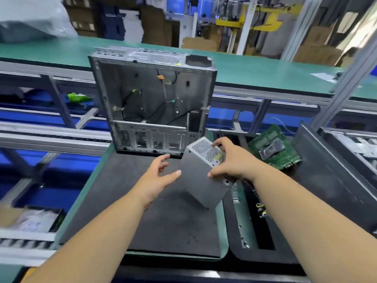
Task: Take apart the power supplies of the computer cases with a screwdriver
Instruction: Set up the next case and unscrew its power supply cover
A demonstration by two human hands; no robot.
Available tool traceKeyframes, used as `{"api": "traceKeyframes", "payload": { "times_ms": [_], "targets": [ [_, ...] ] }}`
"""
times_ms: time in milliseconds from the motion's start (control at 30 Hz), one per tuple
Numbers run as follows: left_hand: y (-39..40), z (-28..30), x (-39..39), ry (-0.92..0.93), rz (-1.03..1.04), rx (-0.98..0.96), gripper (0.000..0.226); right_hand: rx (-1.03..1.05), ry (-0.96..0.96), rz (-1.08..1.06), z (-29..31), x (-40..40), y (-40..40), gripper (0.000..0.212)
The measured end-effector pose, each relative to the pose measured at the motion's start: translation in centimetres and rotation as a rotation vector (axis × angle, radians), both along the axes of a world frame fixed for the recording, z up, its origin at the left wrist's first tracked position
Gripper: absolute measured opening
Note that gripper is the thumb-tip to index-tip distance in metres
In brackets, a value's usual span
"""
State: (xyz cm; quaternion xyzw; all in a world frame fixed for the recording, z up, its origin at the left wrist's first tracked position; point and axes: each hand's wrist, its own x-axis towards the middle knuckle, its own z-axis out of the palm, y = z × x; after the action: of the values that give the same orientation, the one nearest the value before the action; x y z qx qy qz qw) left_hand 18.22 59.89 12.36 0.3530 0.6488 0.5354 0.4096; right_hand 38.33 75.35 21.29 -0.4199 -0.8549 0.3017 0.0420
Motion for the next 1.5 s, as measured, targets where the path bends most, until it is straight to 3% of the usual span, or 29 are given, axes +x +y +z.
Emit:
{"api": "traceKeyframes", "payload": {
  "times_ms": [200, 367, 633, 833, 933, 1000, 1067, 1233, 1333, 1500],
  "targets": [
    [-3.4, -0.3, -5.9, 0.014, -0.099, -0.045, 0.096, -0.086, -0.050, 0.336, -0.1, -6.4, -2.1, 0.091],
    [-5.8, -0.7, -8.4, -0.079, -0.128, -0.019, 0.073, -0.169, -0.073, 0.499, -0.7, -11.0, -3.4, 0.088],
    [-7.8, -1.5, -10.1, -0.173, 0.082, -0.037, 0.073, -0.354, -0.022, 0.501, -3.7, -14.3, -3.6, 0.072],
    [-8.6, -2.7, -11.3, -0.290, 0.138, -0.229, 0.083, -0.144, -0.083, 0.353, -4.8, -14.5, -3.7, 0.047],
    [-8.5, -3.1, -11.9, -0.345, 0.078, -0.273, 0.068, -0.158, -0.039, 0.153, -6.0, -13.2, -3.6, 0.046],
    [-8.3, -3.4, -12.5, -0.386, 0.077, -0.293, 0.055, -0.019, -0.125, 0.109, -6.6, -12.5, -3.0, 0.053],
    [-8.1, -3.8, -13.0, -0.437, 0.125, -0.312, 0.059, 0.149, -0.237, 0.084, -7.2, -12.1, -2.3, 0.055],
    [-7.2, -4.4, -13.2, -0.421, 0.172, -0.376, 0.066, 0.530, -0.356, 0.099, -8.4, -12.6, -1.5, 0.026],
    [-6.4, -4.6, -13.5, -0.406, 0.205, -0.414, 0.079, 0.553, -0.395, 0.047, -8.9, -13.3, -1.2, 0.028],
    [-5.1, -5.2, -14.3, -0.363, 0.168, -0.447, 0.076, 0.495, -0.507, 0.027, -10.0, -13.0, -0.9, 0.031]
  ]
}}
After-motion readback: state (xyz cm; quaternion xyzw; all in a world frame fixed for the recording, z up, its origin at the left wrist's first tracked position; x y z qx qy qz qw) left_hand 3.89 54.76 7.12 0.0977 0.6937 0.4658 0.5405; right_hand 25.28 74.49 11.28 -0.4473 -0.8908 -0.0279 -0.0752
